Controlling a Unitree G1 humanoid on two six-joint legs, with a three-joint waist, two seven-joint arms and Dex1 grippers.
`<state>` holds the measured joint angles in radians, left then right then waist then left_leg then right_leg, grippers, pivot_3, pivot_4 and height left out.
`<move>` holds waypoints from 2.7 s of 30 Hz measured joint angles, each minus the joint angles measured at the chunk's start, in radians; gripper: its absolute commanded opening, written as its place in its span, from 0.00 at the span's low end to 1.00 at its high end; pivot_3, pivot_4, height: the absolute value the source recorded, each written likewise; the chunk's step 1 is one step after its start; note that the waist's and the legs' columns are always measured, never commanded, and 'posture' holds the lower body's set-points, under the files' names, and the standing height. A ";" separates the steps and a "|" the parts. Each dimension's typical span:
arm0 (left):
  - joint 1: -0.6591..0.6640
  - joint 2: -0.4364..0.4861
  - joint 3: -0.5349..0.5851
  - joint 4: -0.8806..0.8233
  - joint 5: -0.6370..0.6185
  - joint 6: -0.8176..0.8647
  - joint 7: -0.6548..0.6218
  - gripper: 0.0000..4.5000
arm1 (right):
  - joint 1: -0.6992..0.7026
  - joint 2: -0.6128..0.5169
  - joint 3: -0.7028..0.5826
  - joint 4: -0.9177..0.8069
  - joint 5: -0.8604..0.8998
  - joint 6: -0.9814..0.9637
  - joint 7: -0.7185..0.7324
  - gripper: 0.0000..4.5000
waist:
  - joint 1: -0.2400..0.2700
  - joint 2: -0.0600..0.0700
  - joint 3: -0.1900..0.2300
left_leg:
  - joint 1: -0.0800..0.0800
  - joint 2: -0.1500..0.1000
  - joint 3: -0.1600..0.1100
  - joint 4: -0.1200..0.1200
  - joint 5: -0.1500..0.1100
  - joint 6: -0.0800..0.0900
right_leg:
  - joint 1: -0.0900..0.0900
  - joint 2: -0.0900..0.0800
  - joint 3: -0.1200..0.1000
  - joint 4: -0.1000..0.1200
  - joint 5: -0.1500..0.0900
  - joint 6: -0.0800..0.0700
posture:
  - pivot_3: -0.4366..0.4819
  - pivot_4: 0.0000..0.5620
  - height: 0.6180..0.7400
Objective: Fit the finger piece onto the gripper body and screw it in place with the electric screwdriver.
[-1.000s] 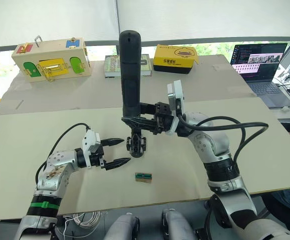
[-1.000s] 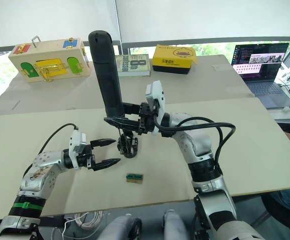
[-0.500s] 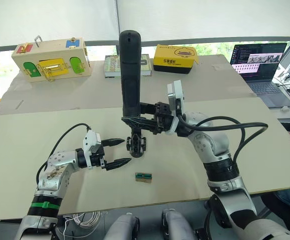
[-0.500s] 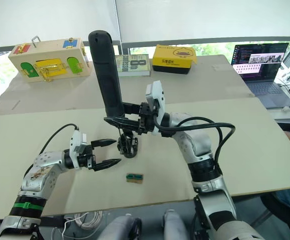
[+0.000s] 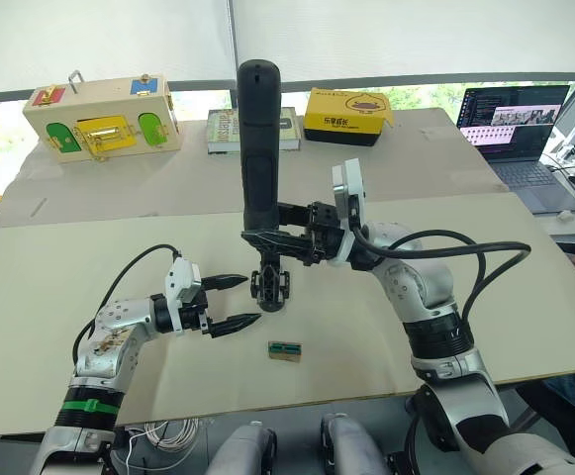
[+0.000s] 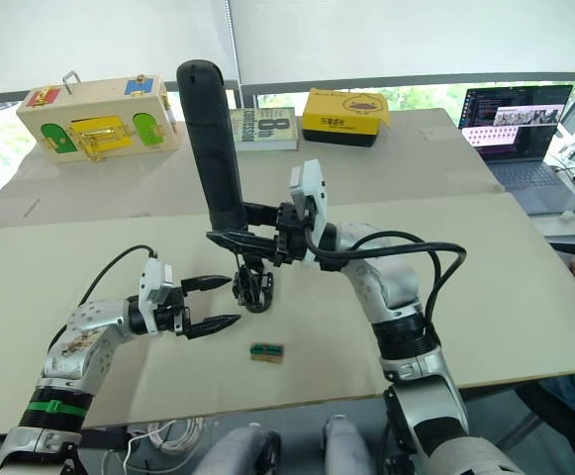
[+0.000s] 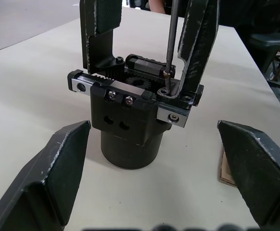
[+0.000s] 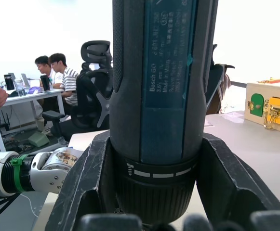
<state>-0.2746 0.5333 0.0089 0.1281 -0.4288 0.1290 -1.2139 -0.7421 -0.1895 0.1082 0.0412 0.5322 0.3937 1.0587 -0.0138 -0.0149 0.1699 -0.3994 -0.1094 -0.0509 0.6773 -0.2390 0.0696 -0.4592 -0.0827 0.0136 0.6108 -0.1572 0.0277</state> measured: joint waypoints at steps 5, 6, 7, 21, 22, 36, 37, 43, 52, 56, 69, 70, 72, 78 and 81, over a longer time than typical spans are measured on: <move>0.000 0.000 0.000 0.000 0.000 0.000 0.000 1.00 | -0.001 0.000 -0.001 0.002 0.000 0.000 0.000 0.43 | 0.000 0.000 0.000 | 0.000 0.000 0.000 0.000 0.000 0.000 | 0.000 0.000 0.000 0.000 0.000 0.000 | 0.48 0.27 1.00; 0.000 0.000 0.000 0.000 0.000 0.000 0.000 1.00 | -0.004 -0.001 -0.001 0.005 0.000 0.000 0.001 0.43 | 0.000 0.000 0.000 | 0.000 0.000 0.000 0.000 0.000 0.000 | 0.000 0.000 0.000 0.000 0.000 0.000 | 0.48 0.27 1.00; 0.000 0.000 0.000 0.000 0.000 0.000 0.000 1.00 | -0.006 -0.001 -0.001 0.008 0.000 0.000 0.001 0.43 | 0.000 0.000 0.000 | 0.000 0.000 0.000 0.000 0.000 0.000 | 0.000 0.000 0.000 0.000 0.000 0.000 | 0.48 0.27 1.00; 0.000 -0.002 -0.001 0.000 0.000 0.000 0.001 1.00 | -0.009 -0.005 -0.001 0.023 -0.002 0.000 0.001 0.43 | 0.000 0.000 0.000 | 0.000 0.000 0.000 0.000 0.000 0.000 | 0.000 0.000 0.000 0.000 0.000 0.000 | 0.48 0.27 1.00; 0.000 -0.002 -0.001 0.000 0.000 0.000 0.001 1.00 | -0.009 -0.006 -0.001 0.023 -0.002 -0.001 0.002 0.43 | 0.000 0.000 0.000 | 0.000 0.000 0.000 0.000 0.000 0.000 | 0.000 0.000 0.000 0.000 0.000 0.000 | 0.48 0.27 1.00; 0.000 -0.012 -0.012 0.016 0.028 -0.023 0.012 1.00 | -0.014 -0.008 0.001 0.028 -0.002 -0.003 0.008 0.43 | 0.000 0.000 0.000 | 0.000 0.000 0.000 0.000 0.000 0.000 | 0.000 0.000 0.000 0.000 0.000 0.000 | 0.48 0.27 1.00; 0.000 -0.012 -0.014 0.023 0.036 -0.024 0.015 1.00 | -0.014 -0.008 0.002 0.028 -0.002 -0.003 0.008 0.43 | 0.000 0.000 0.000 | 0.000 0.000 0.000 0.000 0.000 0.000 | 0.000 0.000 0.000 0.000 0.000 0.000 | 0.48 0.27 1.00; -0.004 -0.018 -0.029 0.050 0.069 -0.045 0.026 1.00 | -0.008 -0.008 0.010 0.027 -0.008 -0.003 0.008 0.43 | 0.000 0.000 0.000 | 0.000 0.000 0.000 0.000 0.000 0.000 | 0.000 0.000 0.000 0.000 0.000 0.000 | 0.48 0.27 1.00; -0.020 -0.042 -0.048 0.086 0.095 -0.065 0.034 1.00 | -0.001 -0.005 0.017 0.024 -0.009 -0.016 0.008 0.43 | 0.000 0.000 0.000 | 0.000 0.000 0.000 0.000 0.000 0.000 | 0.000 0.000 0.000 0.000 0.000 0.000 | 0.48 0.27 1.00; -0.042 -0.058 -0.065 0.116 0.116 -0.071 0.045 1.00 | -0.001 -0.005 0.017 0.023 -0.010 -0.017 0.008 0.43 | 0.000 0.000 0.000 | 0.000 0.000 0.000 0.000 0.000 0.000 | 0.000 0.000 0.000 0.000 0.000 0.000 | 0.48 0.27 1.00; -0.124 -0.117 -0.094 0.247 0.154 -0.135 0.061 1.00 | -0.001 -0.008 0.018 0.023 -0.015 -0.019 0.008 0.43 | 0.000 0.000 0.000 | 0.000 0.000 0.000 0.001 0.000 0.000 | 0.000 0.000 0.000 0.000 0.000 0.000 | 0.48 0.27 1.00; -0.132 -0.122 -0.096 0.259 0.155 -0.142 0.060 1.00 | -0.001 -0.008 0.018 0.022 -0.016 -0.019 0.008 0.43 | 0.001 0.000 0.000 | 0.000 0.000 0.000 0.001 0.000 0.000 | 0.000 0.000 0.000 0.000 0.000 0.000 | 0.48 0.27 1.00; -0.146 -0.128 -0.100 0.279 0.159 -0.152 0.059 1.00 | -0.001 -0.008 0.019 0.022 -0.019 -0.019 0.007 0.43 | 0.002 0.000 0.000 | 0.000 0.000 0.000 0.001 0.000 0.000 | 0.001 0.000 0.000 0.000 0.000 0.000 | 0.48 0.27 1.00; -0.170 -0.137 -0.106 0.321 0.176 -0.195 0.056 1.00 | -0.001 -0.008 0.019 0.021 -0.020 -0.019 0.005 0.43 | 0.002 0.000 -0.001 | 0.000 0.000 0.000 0.001 0.000 0.000 | 0.001 0.000 0.000 0.001 0.001 0.000 | 0.48 0.27 1.00; -0.182 -0.141 -0.110 0.337 0.193 -0.215 0.053 1.00 | -0.001 -0.008 0.019 0.021 -0.020 -0.019 0.002 0.43 | 0.002 0.000 -0.001 | 0.000 0.000 0.000 0.001 0.000 0.000 | 0.001 0.000 0.000 0.001 0.001 0.000 | 0.48 0.27 1.00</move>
<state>-0.4562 0.3926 -0.1014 0.4648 -0.2362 -0.0859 -1.1606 -0.7434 -0.1973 0.1276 0.0622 0.5120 0.3744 1.0610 -0.0121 -0.0151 0.1693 -0.3992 -0.1092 -0.0510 0.6786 -0.2385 0.0695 -0.4584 -0.0827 0.0134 0.6114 -0.1565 0.0273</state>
